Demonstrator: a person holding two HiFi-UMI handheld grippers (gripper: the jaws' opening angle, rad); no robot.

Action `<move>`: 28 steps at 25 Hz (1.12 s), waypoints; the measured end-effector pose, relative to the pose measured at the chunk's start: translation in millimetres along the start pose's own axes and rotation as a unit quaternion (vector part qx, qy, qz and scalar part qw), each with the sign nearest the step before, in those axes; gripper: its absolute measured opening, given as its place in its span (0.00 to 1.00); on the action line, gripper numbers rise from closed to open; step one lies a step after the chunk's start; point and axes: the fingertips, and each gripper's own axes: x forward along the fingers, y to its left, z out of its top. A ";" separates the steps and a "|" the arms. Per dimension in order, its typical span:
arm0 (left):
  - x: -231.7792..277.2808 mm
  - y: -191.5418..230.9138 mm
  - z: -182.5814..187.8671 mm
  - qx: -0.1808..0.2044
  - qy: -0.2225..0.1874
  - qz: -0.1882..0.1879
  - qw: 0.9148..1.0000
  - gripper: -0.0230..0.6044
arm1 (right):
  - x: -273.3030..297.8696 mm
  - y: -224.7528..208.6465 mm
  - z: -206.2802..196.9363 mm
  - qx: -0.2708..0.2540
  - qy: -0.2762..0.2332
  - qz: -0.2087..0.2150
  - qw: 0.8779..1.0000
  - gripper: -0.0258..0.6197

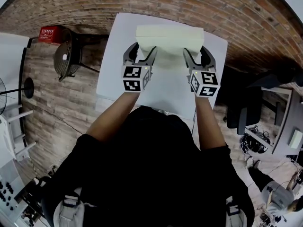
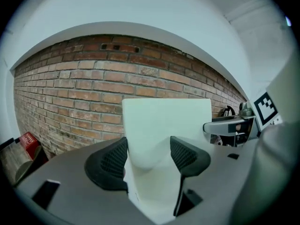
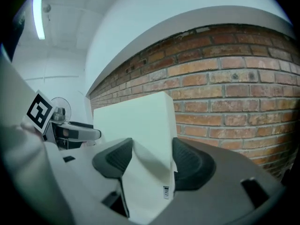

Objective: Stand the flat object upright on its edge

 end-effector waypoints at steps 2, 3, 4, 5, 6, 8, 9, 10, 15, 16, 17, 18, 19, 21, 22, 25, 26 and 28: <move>-1.9 -1.2 5.9 0.014 -0.015 -0.004 1.000 0.50 | -3.6 0.5 3.7 -0.004 -0.017 -0.003 1.000 0.47; -2.6 -2.0 8.4 0.021 -0.022 -0.006 1.000 0.50 | -5.3 0.6 4.8 -0.006 -0.025 -0.003 1.000 0.47; -2.9 -2.9 10.2 0.027 -0.030 -0.008 0.999 0.50 | -7.1 0.6 5.5 -0.009 -0.034 -0.003 0.999 0.47; -3.2 -4.0 11.2 0.032 -0.037 -0.012 0.999 0.50 | -9.0 0.5 5.8 -0.012 -0.043 -0.004 0.999 0.47; -3.3 -5.2 11.5 0.037 -0.043 -0.015 0.998 0.50 | -10.8 0.5 5.9 -0.016 -0.051 -0.006 0.999 0.46; -3.9 -6.6 12.0 0.046 -0.055 -0.020 0.997 0.50 | -13.3 0.9 5.8 -0.021 -0.066 -0.010 0.998 0.46; -4.6 -6.9 12.8 0.051 -0.061 -0.020 0.997 0.50 | -14.0 1.4 5.7 -0.023 -0.071 -0.010 0.997 0.46; -5.3 -7.2 13.8 0.056 -0.068 -0.021 0.996 0.50 | -14.9 2.0 5.2 -0.024 -0.076 -0.010 0.997 0.46; -6.3 -11.4 14.1 0.072 -0.089 -0.029 0.993 0.50 | -21.9 1.8 2.5 -0.035 -0.098 -0.016 0.994 0.46; -5.6 -12.1 13.8 0.074 -0.092 -0.031 0.992 0.50 | -22.8 1.3 1.9 -0.040 -0.103 -0.020 0.994 0.46; -4.6 -12.9 13.6 0.078 -0.097 -0.034 0.992 0.50 | -23.4 0.6 1.0 -0.044 -0.106 -0.024 0.993 0.46; -3.5 -13.7 13.8 0.084 -0.103 -0.037 0.990 0.50 | -23.6 -0.2 -0.4 -0.047 -0.108 -0.028 0.993 0.46; -2.5 -14.6 13.7 0.090 -0.108 -0.039 0.989 0.50 | -23.6 -0.9 -2.4 -0.049 -0.109 -0.031 0.992 0.46; -0.7 -16.1 12.3 0.101 -0.116 -0.042 0.987 0.50 | -23.6 -2.0 -7.6 -0.053 -0.107 -0.035 0.992 0.46; 0.3 -16.6 11.1 0.105 -0.118 -0.043 0.986 0.50 | -23.6 -2.4 -10.3 -0.056 -0.105 -0.037 0.992 0.46; 4.6 -16.3 5.0 0.110 -0.118 -0.048 0.986 0.50 | -22.0 -3.4 -18.8 -0.061 -0.098 -0.041 0.993 0.46; 6.1 -15.7 2.4 0.110 -0.118 -0.050 0.986 0.50 | -20.9 -3.6 -21.9 -0.060 -0.095 -0.042 0.993 0.45; 8.8 -14.5 -2.9 0.110 -0.116 -0.053 0.986 0.50 | -18.8 -3.5 -28.4 -0.060 -0.089 -0.043 0.993 0.45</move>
